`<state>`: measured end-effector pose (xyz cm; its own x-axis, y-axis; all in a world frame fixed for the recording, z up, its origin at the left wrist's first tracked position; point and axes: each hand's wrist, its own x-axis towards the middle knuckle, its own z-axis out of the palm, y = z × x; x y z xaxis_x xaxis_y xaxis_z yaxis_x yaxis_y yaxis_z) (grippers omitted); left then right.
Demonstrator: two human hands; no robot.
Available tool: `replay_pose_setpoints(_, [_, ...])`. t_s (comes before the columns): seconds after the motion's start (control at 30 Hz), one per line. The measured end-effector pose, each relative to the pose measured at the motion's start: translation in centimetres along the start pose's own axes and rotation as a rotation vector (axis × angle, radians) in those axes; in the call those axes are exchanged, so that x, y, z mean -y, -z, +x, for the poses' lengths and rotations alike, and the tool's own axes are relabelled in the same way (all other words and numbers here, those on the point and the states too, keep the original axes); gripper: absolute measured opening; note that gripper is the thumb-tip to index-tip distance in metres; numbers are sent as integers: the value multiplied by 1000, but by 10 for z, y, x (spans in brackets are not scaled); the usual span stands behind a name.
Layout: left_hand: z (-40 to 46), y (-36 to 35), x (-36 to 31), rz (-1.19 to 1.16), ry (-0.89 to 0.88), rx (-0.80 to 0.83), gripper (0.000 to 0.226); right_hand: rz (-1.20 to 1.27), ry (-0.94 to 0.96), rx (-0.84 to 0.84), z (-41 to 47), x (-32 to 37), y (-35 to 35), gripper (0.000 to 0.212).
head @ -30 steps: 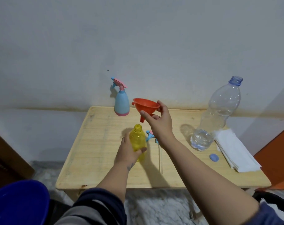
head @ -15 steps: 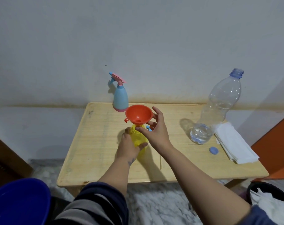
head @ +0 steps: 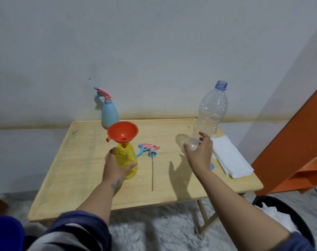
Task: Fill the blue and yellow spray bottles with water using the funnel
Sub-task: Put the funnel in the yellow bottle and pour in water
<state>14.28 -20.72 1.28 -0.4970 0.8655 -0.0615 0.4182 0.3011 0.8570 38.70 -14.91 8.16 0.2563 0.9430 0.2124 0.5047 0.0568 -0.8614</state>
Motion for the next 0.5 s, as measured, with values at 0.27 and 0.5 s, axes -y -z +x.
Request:
replay_pose_setpoints(0.27, [-7,-5,-6,-49,-8,-28,86,110,-40,-64,44,-26,24,109])
replay_pose_setpoints(0.5, [-8,-7,-5,-47,2,-40,88,155,117,-10,67,-46,9,121])
